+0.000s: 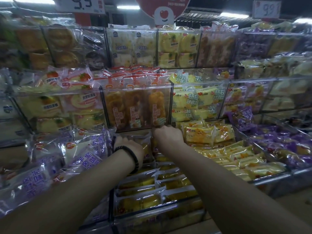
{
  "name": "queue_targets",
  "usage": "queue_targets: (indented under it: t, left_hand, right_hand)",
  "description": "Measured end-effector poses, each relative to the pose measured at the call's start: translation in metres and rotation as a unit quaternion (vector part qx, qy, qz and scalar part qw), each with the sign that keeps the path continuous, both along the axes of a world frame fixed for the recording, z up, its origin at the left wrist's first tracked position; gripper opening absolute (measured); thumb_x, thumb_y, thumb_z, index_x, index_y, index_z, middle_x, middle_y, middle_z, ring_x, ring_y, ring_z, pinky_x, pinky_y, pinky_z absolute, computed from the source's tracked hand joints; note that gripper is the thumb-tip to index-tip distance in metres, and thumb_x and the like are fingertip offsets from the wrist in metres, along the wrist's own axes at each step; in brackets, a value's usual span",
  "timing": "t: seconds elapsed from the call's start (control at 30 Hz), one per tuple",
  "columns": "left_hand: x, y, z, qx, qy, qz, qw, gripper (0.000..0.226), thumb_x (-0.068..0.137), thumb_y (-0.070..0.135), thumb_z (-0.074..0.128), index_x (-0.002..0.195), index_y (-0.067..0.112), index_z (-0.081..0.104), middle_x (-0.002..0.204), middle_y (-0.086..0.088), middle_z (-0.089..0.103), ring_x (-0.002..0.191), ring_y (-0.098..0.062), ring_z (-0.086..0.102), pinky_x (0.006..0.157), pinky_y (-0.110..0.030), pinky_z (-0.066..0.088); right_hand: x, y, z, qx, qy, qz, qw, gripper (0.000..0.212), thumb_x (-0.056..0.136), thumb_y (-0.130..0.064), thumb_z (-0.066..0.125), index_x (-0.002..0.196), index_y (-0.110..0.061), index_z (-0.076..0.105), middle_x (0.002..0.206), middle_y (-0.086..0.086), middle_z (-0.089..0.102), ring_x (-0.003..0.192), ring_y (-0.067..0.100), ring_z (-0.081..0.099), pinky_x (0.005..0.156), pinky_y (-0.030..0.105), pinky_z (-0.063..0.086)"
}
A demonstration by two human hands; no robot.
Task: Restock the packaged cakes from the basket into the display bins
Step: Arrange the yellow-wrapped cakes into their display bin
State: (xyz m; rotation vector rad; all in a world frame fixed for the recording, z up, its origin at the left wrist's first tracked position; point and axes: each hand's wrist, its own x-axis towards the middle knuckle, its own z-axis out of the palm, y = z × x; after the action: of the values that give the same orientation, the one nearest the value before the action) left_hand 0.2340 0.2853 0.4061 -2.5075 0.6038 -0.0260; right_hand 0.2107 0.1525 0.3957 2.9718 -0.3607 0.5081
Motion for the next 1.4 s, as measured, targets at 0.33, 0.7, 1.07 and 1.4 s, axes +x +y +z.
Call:
queue_targets:
  t: [0.33,0.7,1.07,1.4]
  left_hand:
    - [-0.002,0.017,0.003,-0.108,-0.037,-0.102,0.988,0.06,0.1,0.019,0.059,0.151,0.016,0.027,0.146,-0.022,0.04,0.13,-0.042,0.047,0.099,-0.051,0.048]
    - [-0.044,0.004,0.018,-0.272,0.006,-0.173,0.947,0.028,0.099,0.024,0.059,0.126,0.019,0.052,0.125,-0.009,0.058,0.108,-0.032,0.059,0.09,-0.044,0.055]
    - [-0.155,-0.078,-0.003,-0.474,0.365,-0.222,0.77,0.035,0.102,0.035,0.063,0.132,0.02,0.054,0.101,-0.006,0.075,0.083,-0.021,0.078,0.074,-0.046,0.067]
    - [-0.283,-0.186,-0.081,-0.385,0.473,-0.346,0.713,0.023,0.1,0.036,0.064,0.113,0.017,0.063,0.098,-0.01,0.076,0.078,-0.025,0.078,0.064,-0.042,0.065]
  right_hand:
    - [-0.022,-0.042,0.009,0.141,0.005,0.089,0.986,0.054,0.091,-0.024,0.078,0.141,-0.025,0.059,0.138,0.004,0.061,0.12,0.028,0.061,0.097,0.042,0.057]
    - [-0.099,-0.053,0.026,0.207,-0.022,0.106,0.972,0.029,0.094,-0.037,0.075,0.117,-0.02,0.075,0.103,-0.009,0.066,0.093,0.01,0.064,0.07,0.022,0.048]
    - [-0.246,-0.094,0.017,0.335,-0.074,0.067,0.937,0.017,0.094,-0.042,0.074,0.104,-0.028,0.076,0.082,-0.003,0.079,0.071,0.01,0.075,0.061,0.031,0.058]
    - [-0.404,-0.187,-0.081,0.538,-0.168,-0.026,0.826,0.011,0.098,-0.004,0.066,0.107,0.001,0.071,0.057,0.002,0.065,0.038,0.012,0.047,0.039,0.019,0.027]
